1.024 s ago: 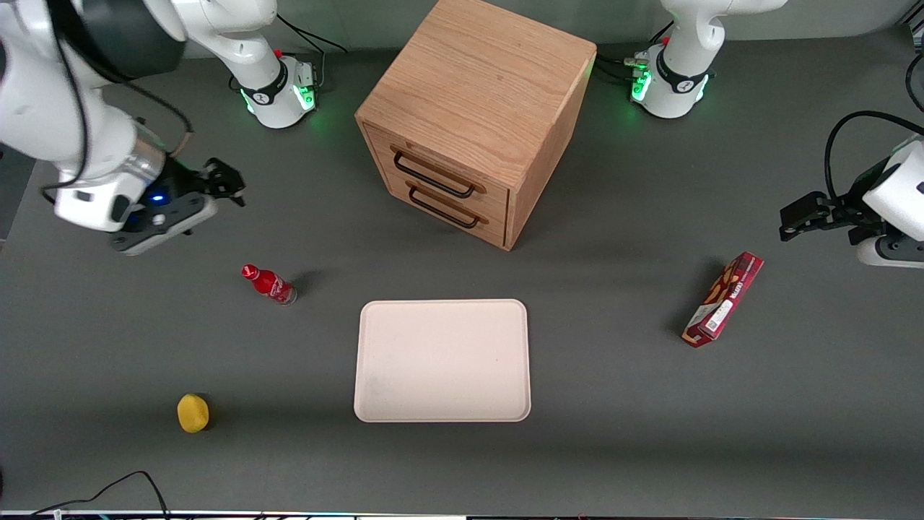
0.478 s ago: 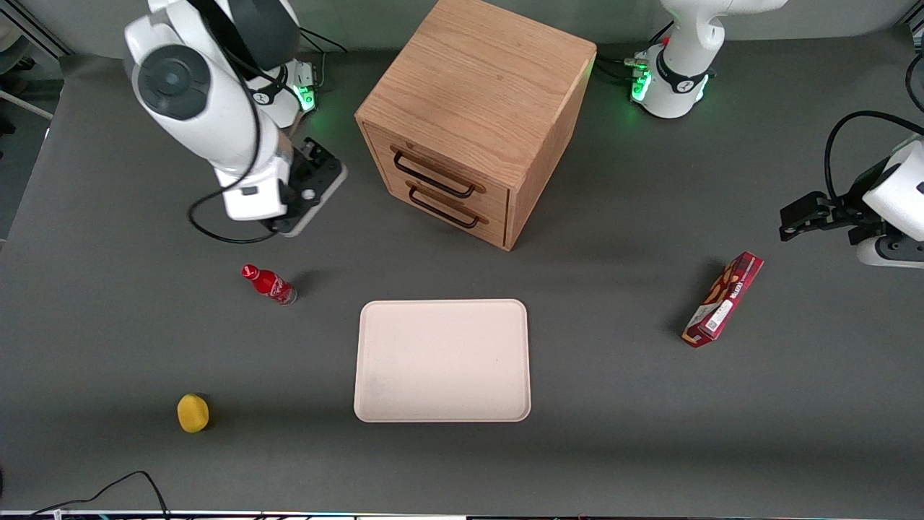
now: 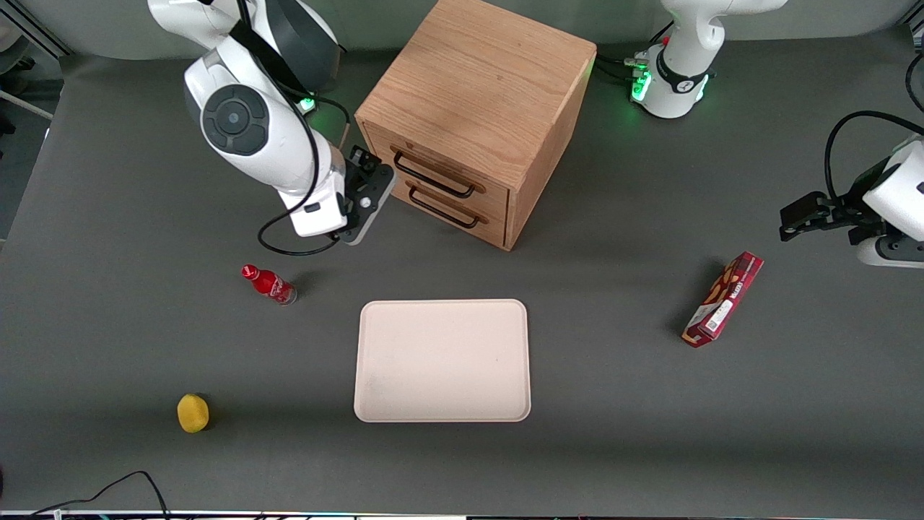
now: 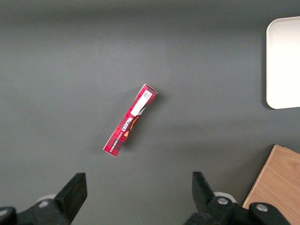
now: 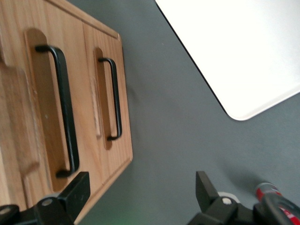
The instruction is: Open upper drawer
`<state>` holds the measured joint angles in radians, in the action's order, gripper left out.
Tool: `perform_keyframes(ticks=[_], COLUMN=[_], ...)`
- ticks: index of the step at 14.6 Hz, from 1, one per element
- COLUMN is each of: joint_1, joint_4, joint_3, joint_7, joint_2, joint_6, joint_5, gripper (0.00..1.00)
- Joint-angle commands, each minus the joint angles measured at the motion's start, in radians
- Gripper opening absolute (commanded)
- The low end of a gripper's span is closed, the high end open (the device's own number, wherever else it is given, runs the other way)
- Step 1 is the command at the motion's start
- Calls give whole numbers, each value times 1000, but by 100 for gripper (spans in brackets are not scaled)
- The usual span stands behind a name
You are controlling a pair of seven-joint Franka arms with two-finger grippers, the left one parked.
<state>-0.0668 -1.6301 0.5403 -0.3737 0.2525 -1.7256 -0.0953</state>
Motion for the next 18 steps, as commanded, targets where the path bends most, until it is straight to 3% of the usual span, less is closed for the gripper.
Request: perform_keyframes(ticks=[1, 9, 18], joint_1=[-37, -97, -126], joint_4=[33, 50, 73], joint_3=[-2, 7, 9], joint_7=[82, 128, 145], joint_2=[42, 125, 174], joint_6=[-20, -117, -118], joint_5=[-27, -30, -26], gripper=[100, 100, 100])
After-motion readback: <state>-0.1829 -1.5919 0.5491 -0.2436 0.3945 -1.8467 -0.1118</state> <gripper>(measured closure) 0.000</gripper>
